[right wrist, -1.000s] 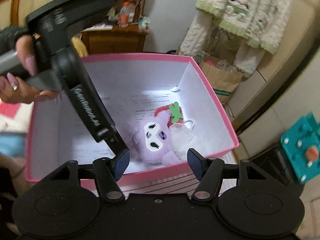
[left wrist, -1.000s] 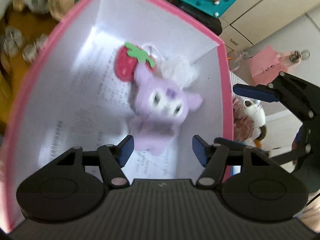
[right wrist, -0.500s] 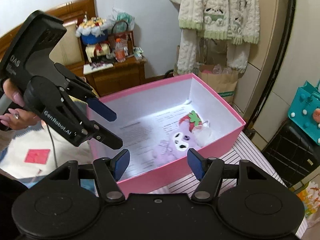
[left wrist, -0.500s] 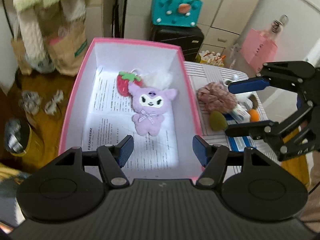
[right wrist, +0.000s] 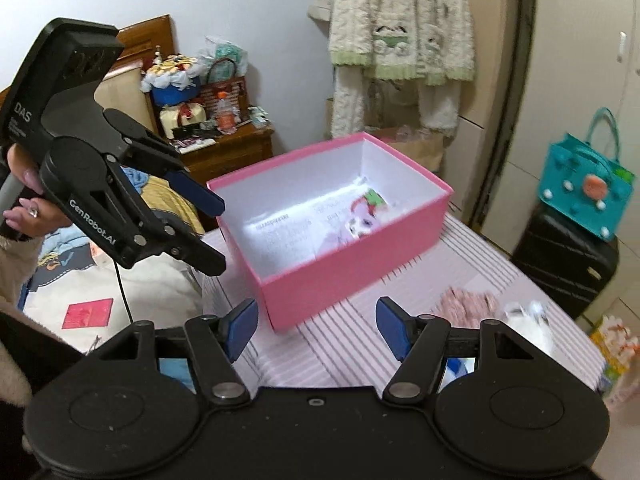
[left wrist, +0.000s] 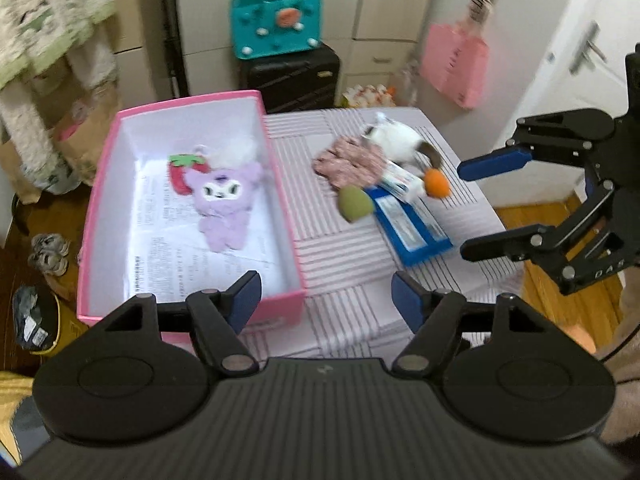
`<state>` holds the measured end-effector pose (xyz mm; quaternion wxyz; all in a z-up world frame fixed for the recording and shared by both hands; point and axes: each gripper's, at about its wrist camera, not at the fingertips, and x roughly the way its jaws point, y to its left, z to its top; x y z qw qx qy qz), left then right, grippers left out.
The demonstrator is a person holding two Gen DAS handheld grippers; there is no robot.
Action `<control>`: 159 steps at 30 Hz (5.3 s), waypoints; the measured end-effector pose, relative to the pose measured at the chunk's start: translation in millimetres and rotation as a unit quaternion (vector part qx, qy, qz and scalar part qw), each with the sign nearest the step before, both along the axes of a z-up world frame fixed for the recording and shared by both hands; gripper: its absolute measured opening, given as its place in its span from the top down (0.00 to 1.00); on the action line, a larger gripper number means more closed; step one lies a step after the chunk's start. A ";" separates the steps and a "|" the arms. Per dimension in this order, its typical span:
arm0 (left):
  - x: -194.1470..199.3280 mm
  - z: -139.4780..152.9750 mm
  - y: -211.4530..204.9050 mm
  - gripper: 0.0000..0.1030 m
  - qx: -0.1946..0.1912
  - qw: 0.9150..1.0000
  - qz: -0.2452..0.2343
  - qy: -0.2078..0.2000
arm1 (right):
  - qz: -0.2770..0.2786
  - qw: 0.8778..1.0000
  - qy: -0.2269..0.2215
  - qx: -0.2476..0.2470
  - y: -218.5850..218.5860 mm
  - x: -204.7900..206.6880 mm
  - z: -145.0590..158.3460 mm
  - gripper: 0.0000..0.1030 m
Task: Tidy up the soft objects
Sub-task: 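Move the left gripper back over the table toward the blue wipe pack, then close the left gripper on the blue wet-wipe pack and lift it, then carry the blue wipe pack with the left gripper over the pink box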
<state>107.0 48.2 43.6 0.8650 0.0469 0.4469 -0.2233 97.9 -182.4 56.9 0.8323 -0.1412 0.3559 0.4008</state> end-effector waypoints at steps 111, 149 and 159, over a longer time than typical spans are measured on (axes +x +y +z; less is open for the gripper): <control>12.0 -128.3 -109.2 0.53 -0.115 0.991 -0.049 0.039 | -0.210 0.967 0.059 0.132 -62.3 -36.5 -154.1 0.41; -9.5 -9.4 3.8 0.53 -0.136 0.990 0.009 -0.032 | -0.128 0.986 -0.015 0.104 43.1 -33.0 -32.7 0.42; 15.3 0.9 57.4 0.53 -0.149 0.986 0.061 -0.040 | -0.081 0.991 -0.010 0.110 90.1 2.0 -15.4 0.42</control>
